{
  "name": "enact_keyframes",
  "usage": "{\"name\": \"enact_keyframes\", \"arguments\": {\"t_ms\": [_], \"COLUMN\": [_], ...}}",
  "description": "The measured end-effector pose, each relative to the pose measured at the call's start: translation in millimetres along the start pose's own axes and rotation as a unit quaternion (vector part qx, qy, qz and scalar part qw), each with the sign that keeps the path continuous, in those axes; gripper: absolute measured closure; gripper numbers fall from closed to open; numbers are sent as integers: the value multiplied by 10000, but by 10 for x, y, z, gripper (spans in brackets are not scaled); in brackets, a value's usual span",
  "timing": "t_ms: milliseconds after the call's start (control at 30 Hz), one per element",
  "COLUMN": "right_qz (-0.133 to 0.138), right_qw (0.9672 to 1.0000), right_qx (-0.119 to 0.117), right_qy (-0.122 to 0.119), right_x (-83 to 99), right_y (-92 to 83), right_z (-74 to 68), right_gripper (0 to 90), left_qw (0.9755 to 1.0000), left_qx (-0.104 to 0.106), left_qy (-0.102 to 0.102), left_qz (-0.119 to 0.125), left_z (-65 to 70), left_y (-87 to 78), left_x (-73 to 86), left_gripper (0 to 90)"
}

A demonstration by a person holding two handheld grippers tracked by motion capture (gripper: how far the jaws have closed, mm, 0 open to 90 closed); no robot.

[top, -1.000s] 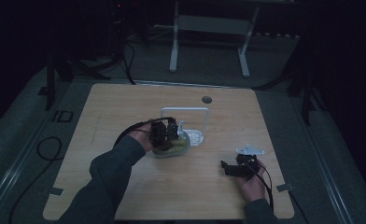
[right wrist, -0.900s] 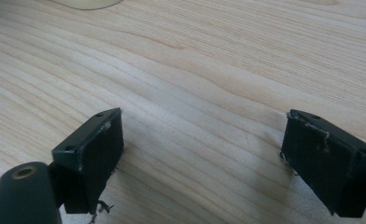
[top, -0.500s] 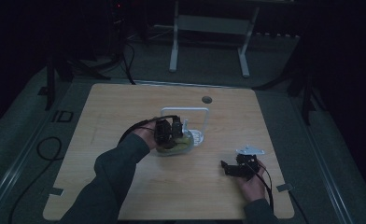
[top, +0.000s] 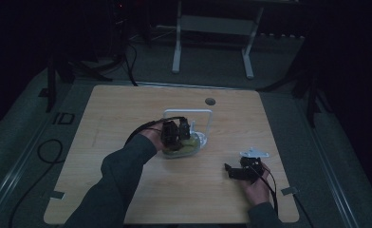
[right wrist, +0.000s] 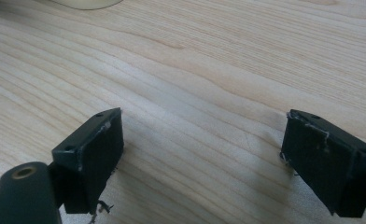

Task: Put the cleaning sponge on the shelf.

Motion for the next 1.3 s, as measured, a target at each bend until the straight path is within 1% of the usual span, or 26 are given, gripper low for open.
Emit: {"name": "enact_keyframes", "arguments": {"t_ms": [167, 300, 367, 433, 600, 700, 833, 900, 1033, 1067, 1100, 1167, 1200, 1300], "right_qz": [1, 0, -1, -1, 0, -1, -1, -1, -1, -1, -1, -1, -2, -1], "right_qw": [10000, 10000, 10000, 10000, 10000, 10000, 10000, 10000, 10000, 10000, 10000, 10000, 10000, 10000], "right_qx": [0, -1, -2, -2, -2, -2, -2, -2, -2, -2, -2, -3, -3, -2], "right_qy": [0, -1, 0, 0, -2, 0, -1, 1, 0, 1, 0, 1, 2, 1], "right_x": [0, 0, 0, 0, 0, 0, 0, 0, 0, 0, 0, 0, 0, 0], "right_y": [0, 0, 0, 0, 0, 0, 0, 0, 0, 0, 0, 0, 0, 0], "right_z": [0, 0, 0, 0, 0, 0, 0, 0, 0, 0, 0, 0, 0, 0], "right_gripper": [125, 125, 125, 125, 125, 125, 125, 125, 125, 125, 125, 125, 125, 125], "left_qw": [10000, 10000, 9999, 9999, 9999, 9998, 9999, 9997, 9996, 9993, 9993, 9990, 9987, 9984], "left_qx": [22, 53, 85, 81, 68, 63, 84, 106, 120, 114, 128, 126, 158, 172], "left_qy": [10, 37, 15, 36, 47, 58, 13, 54, 117, 189, 188, 253, 274, 290], "left_qz": [-1, -55, -57, -124, -114, -156, -124, -200, -242, -294, -310, -357, -390, -461], "left_z": [-27, -52, -60, -74, -115, -139, -152, -169, -197, -215, -218, -235, -243, -269], "left_y": [18, 32, 41, 43, 28, 20, 15, 20, 15, 6, 8, 13, 16, 25], "left_x": [-5, -3, -2, -1, -26, -36, -57, -66, -91, -120, -128, -141, -141, -138], "left_gripper": [715, 715, 715, 715, 715, 715, 715, 715, 715, 716, 716, 716, 716, 716]}}
Point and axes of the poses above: each handheld gripper's, and its own axes: y roughly forward along the jaws, x roughly out of its underside, z roughly to its right, the point moved 6 cm from there along y, roughly forward along the jaws, and after that the axes turned 4 degrees about z, right-handed, at the moved point
